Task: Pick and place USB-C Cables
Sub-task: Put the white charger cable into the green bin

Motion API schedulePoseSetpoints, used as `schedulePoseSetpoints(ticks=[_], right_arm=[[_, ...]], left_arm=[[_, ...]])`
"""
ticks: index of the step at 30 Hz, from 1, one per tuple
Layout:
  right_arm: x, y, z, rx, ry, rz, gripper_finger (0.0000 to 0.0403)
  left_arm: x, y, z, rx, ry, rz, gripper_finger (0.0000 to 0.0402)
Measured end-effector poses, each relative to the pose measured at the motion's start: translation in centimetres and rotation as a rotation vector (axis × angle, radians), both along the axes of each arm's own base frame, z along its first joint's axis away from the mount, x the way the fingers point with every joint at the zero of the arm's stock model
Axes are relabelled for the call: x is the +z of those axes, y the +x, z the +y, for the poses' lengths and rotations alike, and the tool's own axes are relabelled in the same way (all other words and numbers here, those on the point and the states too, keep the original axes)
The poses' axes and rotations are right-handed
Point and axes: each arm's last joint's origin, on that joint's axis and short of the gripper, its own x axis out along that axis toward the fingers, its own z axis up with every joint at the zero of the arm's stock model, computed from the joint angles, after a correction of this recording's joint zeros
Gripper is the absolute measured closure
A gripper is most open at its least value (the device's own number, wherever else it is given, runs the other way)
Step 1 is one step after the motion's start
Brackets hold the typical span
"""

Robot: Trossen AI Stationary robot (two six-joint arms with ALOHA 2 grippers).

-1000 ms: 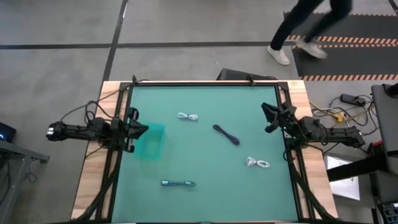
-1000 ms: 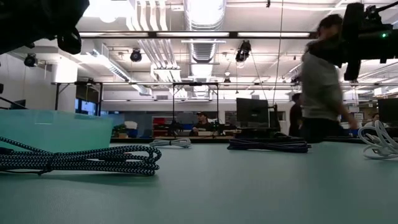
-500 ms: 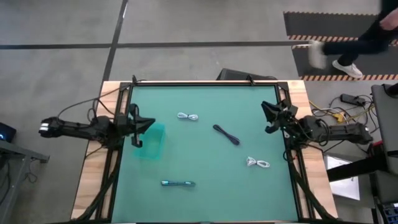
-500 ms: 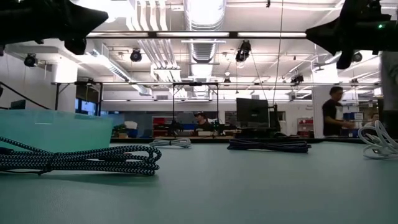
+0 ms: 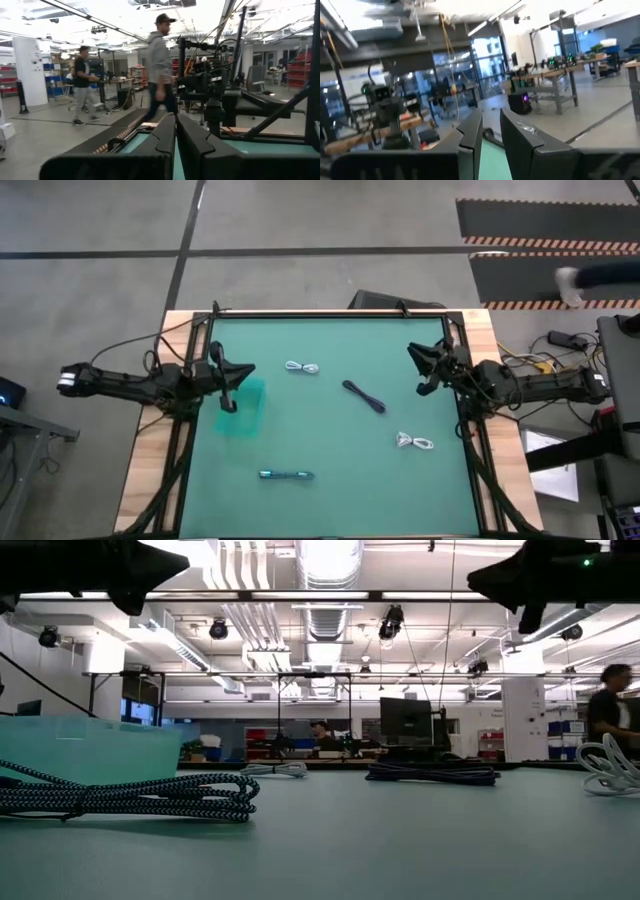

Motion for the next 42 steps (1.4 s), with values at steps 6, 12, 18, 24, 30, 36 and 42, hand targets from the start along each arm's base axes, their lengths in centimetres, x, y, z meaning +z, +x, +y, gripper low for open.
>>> schedulePoseSetpoints(ticks=[6, 12, 18, 24, 30, 36, 42], right_arm=[[1.0, 1.2, 0.0, 0.006, 0.051, 0.172, 0.0344], [2.0, 1.7, 0.1, 0.057, 0.152, 0.431, 0.0344], [2.9, 2.6, 0.8, 0.237, 0.251, 0.552, 0.0344], [2.2, 3.5, 2.5, 0.34, 0.265, 0.676, 0.0344], [1.1, 3.8, 4.5, 0.385, 0.328, 0.842, 0.0344], [0.7, 4.2, 6.5, 0.392, 0.406, 0.983, 0.0344], [0.4, 4.1, 8.5, 0.353, 0.451, 1.179, 0.0344]], left_arm=[[0.1, -0.1, 0.0, 0.007, -0.002, -0.009, 0.0402], [0.0, -0.1, 0.0, 0.007, -0.002, -0.006, 0.0402], [0.0, -0.1, 0.0, 0.007, -0.002, -0.004, 0.0402], [0.0, -0.1, 0.0, 0.007, -0.003, -0.005, 0.0402], [0.0, -0.1, 0.0, 0.008, -0.003, -0.006, 0.0402], [0.0, -0.1, 0.0, 0.012, -0.004, -0.007, 0.0402], [0.0, -0.2, 0.1, 0.012, -0.004, -0.007, 0.0402]])
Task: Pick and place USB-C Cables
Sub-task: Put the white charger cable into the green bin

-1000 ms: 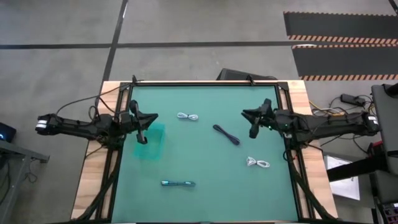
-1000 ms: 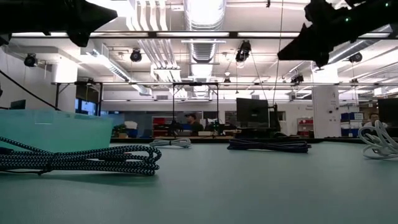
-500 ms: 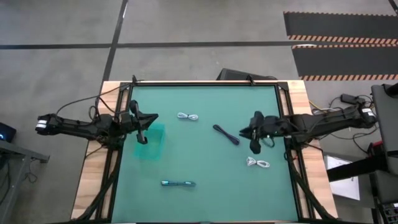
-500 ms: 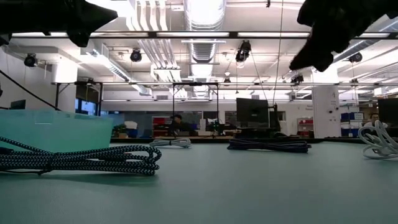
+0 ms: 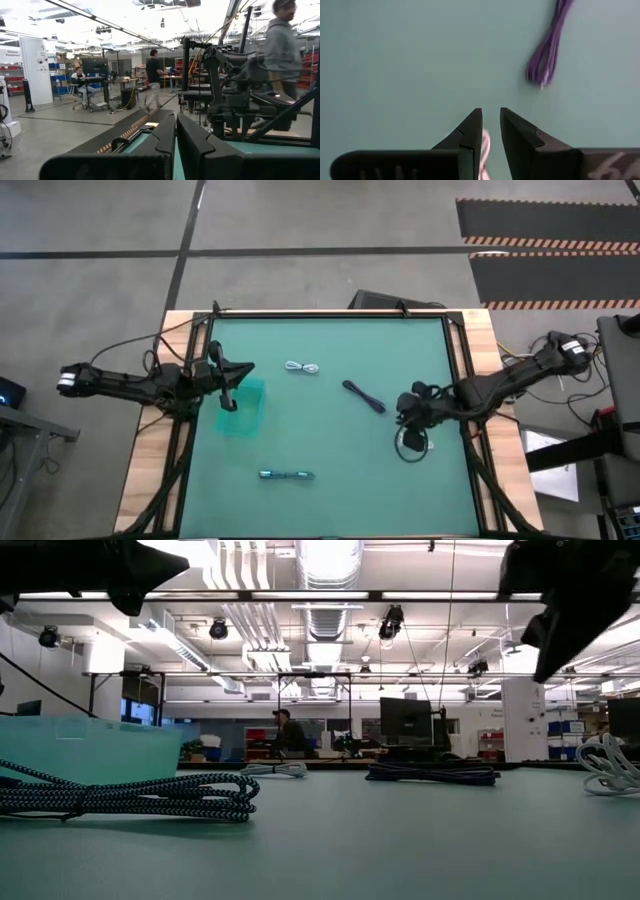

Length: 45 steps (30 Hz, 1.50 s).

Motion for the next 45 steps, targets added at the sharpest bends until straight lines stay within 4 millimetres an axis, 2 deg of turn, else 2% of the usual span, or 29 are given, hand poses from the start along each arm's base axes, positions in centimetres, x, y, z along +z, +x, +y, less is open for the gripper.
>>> schedulePoseSetpoints(ticks=[7, 13, 25, 30, 36, 45], right_arm=[[-1.2, -1.2, 2.4, 0.01, 0.053, 0.231, 0.0344], [-2.3, -1.7, 4.2, -0.042, 0.06, 0.282, 0.0338], [-5.3, -0.9, 5.3, -0.063, -0.065, 0.373, 0.0239], [-6.4, -0.5, 5.5, -0.037, -0.117, 0.401, 0.0215], [-7.5, -0.2, 5.7, -0.01, -0.154, 0.428, 0.0219], [-9.1, 0.2, 5.8, -0.002, -0.161, 0.378, 0.0239]], left_arm=[[0.0, 0.0, 0.0, 0.0, 0.0, -0.004, 0.0402], [0.0, 0.0, 0.0, 0.0, 0.0, -0.005, 0.0402], [0.0, 0.0, 0.0, 0.0, -0.001, -0.006, 0.0402], [0.1, 0.0, 0.0, 0.0, -0.001, -0.006, 0.0402], [0.0, 0.1, 0.0, 0.0, 0.0, 0.001, 0.0402], [-0.1, 0.1, 0.0, -0.001, 0.0, 0.003, 0.0402]])
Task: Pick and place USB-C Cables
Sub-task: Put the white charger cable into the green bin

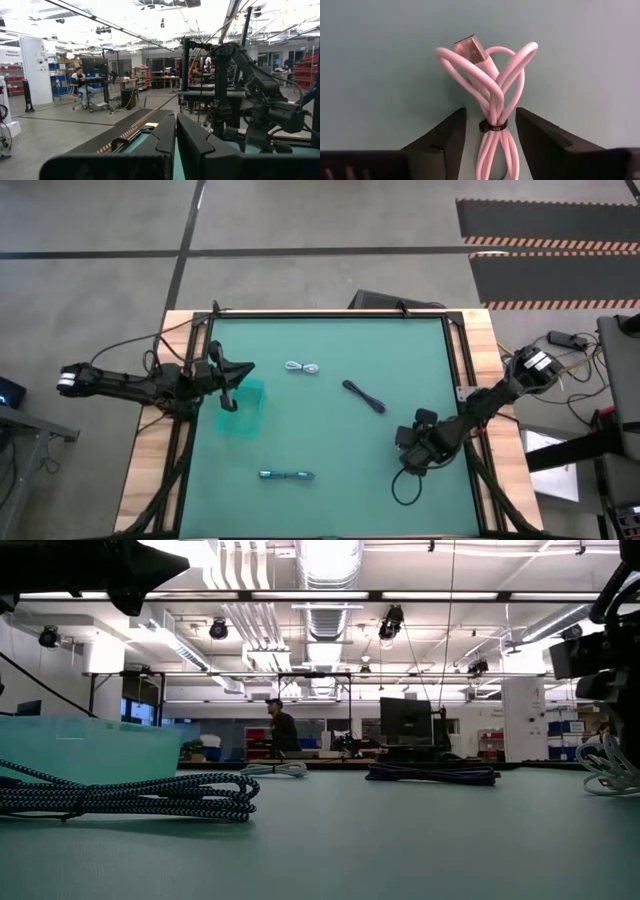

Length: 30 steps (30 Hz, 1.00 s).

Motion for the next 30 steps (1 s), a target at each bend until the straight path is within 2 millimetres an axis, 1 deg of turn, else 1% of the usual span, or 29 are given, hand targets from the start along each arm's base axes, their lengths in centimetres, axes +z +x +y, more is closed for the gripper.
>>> schedulePoseSetpoints(ticks=[7, 19, 24, 28, 30], right_arm=[[-0.5, -0.32, -0.27, -0.009, -0.01, -0.025, 0.0269], [-0.61, -0.19, -0.29, -0.008, -0.017, -0.054, 0.0359], [-0.52, -0.19, -0.3, -0.001, -0.016, -0.057, 0.0367], [0.0, -0.29, -0.4, -0.001, -0.005, -0.081, 0.0367], [0.35, -0.33, -0.62, -0.005, -0.029, -0.119, 0.0368]], left_arm=[[-0.01, 0.0, 0.0, -0.001, -0.002, 0.0, 0.0402], [-0.16, 0.19, -0.02, -0.001, -0.003, 0.013, 0.0402], [-0.15, 0.18, -0.02, -0.002, -0.005, 0.011, 0.0402], [-0.17, 0.19, -0.02, -0.002, -0.006, 0.014, 0.0402], [-0.15, 0.18, -0.02, -0.002, -0.006, 0.011, 0.0402]])
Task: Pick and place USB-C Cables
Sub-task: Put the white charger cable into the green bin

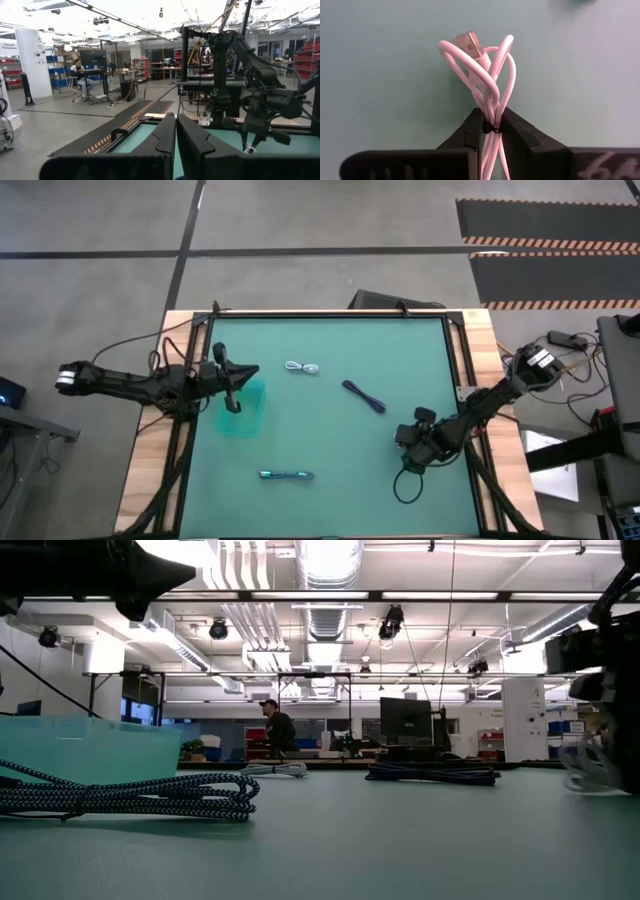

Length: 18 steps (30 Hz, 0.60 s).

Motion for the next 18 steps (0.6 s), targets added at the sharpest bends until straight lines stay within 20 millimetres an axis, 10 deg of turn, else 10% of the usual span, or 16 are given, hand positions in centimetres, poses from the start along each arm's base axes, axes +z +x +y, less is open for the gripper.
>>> schedulePoseSetpoints(ticks=[18], right_arm=[[5.7, 8.3, -5.1, 0.242, -0.172, -0.845, 0.0368]], left_arm=[[0.0, 1.2, -0.2, -0.03, -0.043, -0.036, 0.0402]])
